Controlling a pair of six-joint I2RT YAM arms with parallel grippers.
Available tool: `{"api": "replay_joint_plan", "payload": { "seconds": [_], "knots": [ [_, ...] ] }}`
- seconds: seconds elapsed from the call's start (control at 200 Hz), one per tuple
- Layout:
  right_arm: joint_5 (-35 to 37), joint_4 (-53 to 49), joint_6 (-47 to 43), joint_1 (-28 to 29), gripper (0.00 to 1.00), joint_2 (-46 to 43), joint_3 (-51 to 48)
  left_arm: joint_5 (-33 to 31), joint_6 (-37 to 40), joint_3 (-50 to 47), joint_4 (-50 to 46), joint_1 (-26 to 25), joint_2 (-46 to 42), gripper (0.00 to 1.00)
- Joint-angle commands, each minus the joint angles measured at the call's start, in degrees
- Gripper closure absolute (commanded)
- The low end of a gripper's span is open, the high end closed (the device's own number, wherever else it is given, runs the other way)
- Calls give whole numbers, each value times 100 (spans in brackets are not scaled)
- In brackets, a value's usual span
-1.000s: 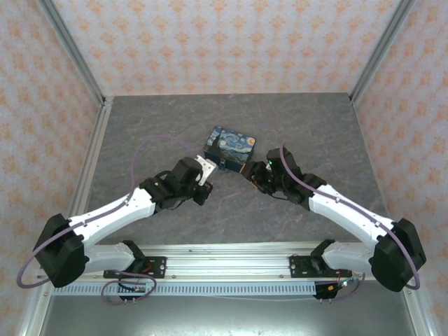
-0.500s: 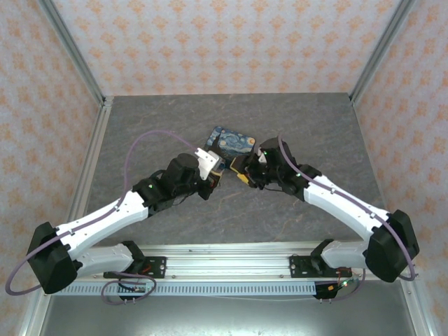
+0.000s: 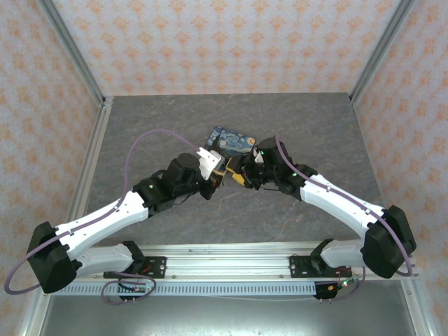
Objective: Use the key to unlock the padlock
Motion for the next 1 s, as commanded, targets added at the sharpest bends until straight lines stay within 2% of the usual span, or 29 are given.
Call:
{"api": "replay_joint_plan", "payload": {
  "seconds": [0.0, 0.43, 0.525, 0.696, 0.841, 0.966, 0.996],
  "knots": [
    [-166, 261, 122, 32, 52, 46, 125, 122, 117, 243, 149, -79, 40, 100],
    [-462, 718, 284, 32, 66, 206, 43, 214, 150, 232, 126, -90, 71, 100],
    [-454, 783, 314, 32, 76, 248, -6, 245, 151, 222, 115, -96, 52, 100],
    [-347, 851, 226, 32, 100, 234, -91, 256, 133, 157, 23, -112, 8, 100],
    [77, 861, -65, 32, 100, 16, -257, 229, 30, 17, 0, -120, -157, 100],
    [439, 1384, -438, 32, 100, -376, -491, 210, -123, -52, -70, -121, -287, 100],
    [514, 1502, -551, 32, 100, -466, -531, 218, -174, -42, -101, -121, -300, 94]
  ]
}}
